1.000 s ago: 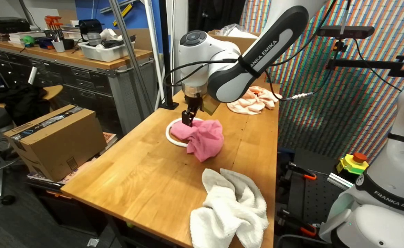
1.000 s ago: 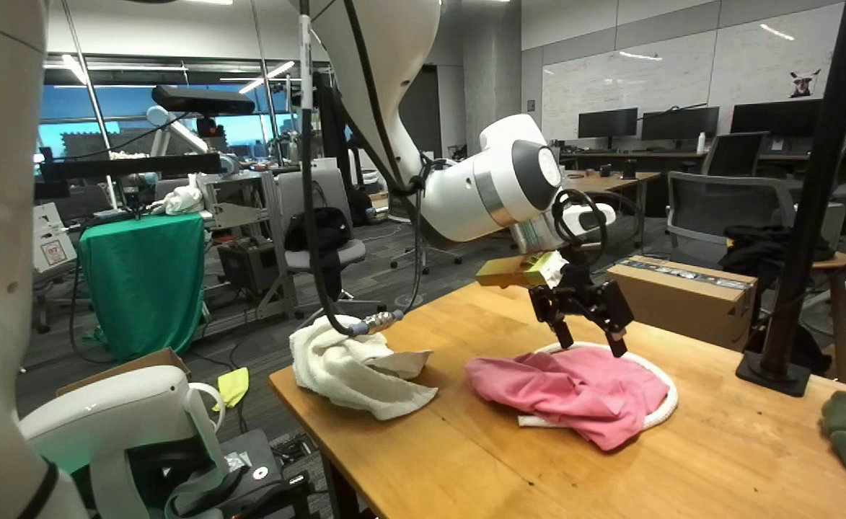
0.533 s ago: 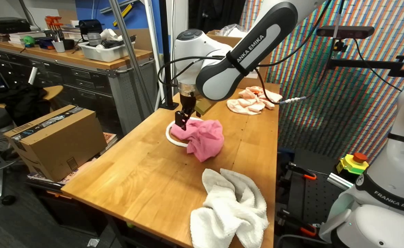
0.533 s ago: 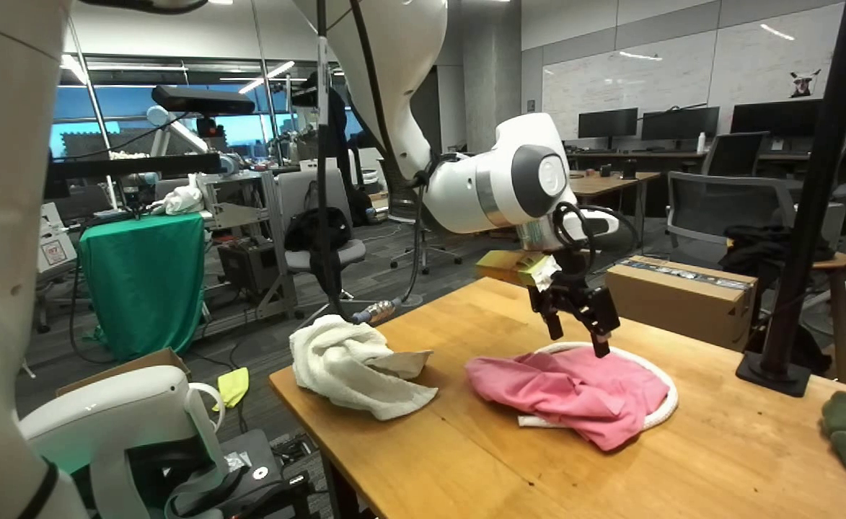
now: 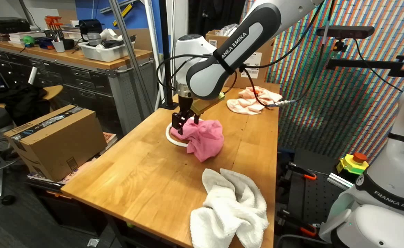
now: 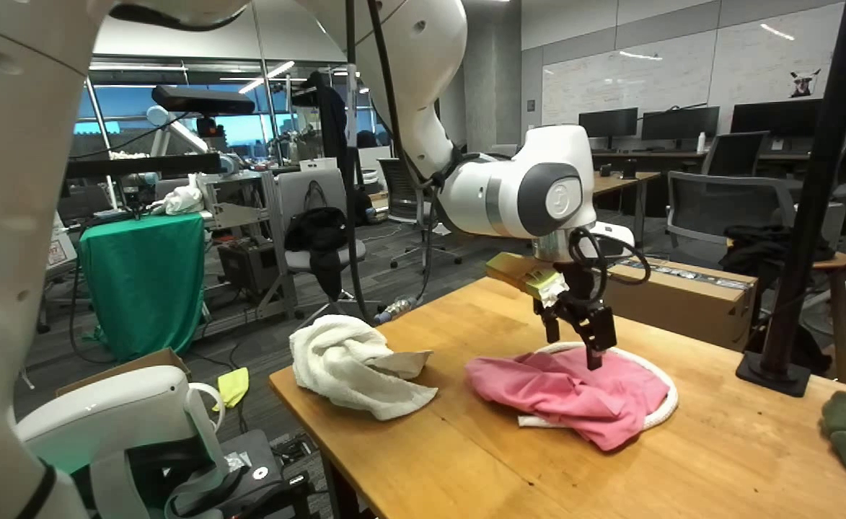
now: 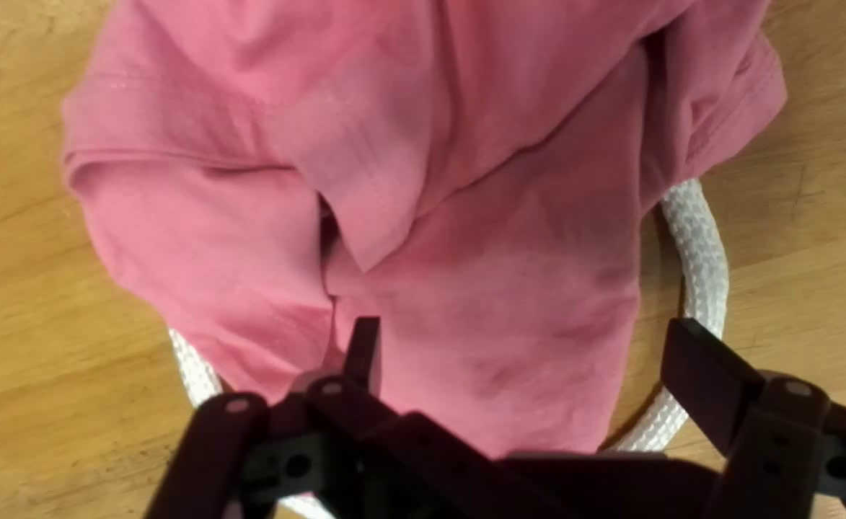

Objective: Separate the objects on the table

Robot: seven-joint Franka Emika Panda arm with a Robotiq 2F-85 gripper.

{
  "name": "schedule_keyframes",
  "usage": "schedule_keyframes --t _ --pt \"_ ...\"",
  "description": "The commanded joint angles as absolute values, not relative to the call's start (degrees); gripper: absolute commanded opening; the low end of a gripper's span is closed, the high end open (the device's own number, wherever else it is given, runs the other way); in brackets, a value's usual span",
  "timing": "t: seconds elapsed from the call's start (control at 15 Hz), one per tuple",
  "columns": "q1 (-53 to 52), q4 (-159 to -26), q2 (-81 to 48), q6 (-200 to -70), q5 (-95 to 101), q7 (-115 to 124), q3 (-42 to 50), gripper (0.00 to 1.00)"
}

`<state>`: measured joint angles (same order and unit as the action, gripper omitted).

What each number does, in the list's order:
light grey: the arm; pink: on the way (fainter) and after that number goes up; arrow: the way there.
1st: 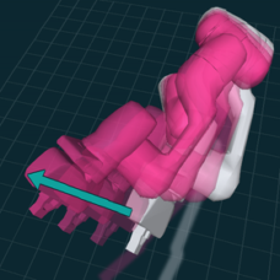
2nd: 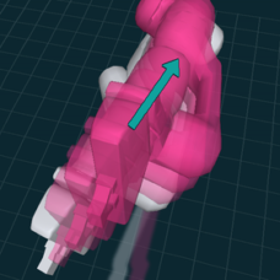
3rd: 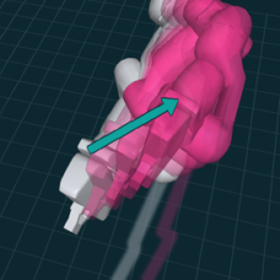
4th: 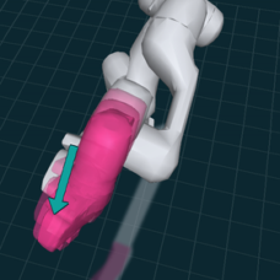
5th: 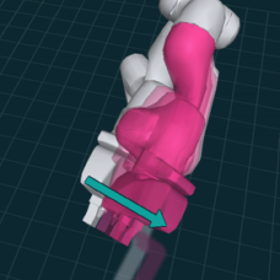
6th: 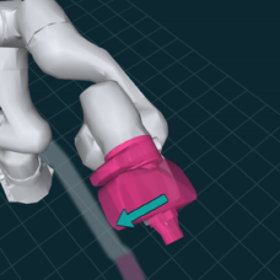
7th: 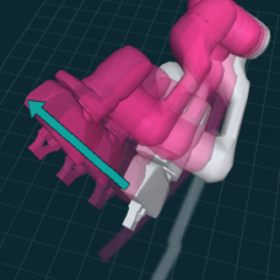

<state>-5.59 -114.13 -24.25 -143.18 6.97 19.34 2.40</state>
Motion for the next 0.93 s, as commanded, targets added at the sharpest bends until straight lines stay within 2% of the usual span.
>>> schedule_keyframes --t 0.0,0.87 --pt "-3.54 -111.51 -26.22 -141.79 2.14 15.28 1.20 1.00" --pt "-2.50 -110.95 -28.85 -139.03 -1.68 11.90 0.80 1.00"
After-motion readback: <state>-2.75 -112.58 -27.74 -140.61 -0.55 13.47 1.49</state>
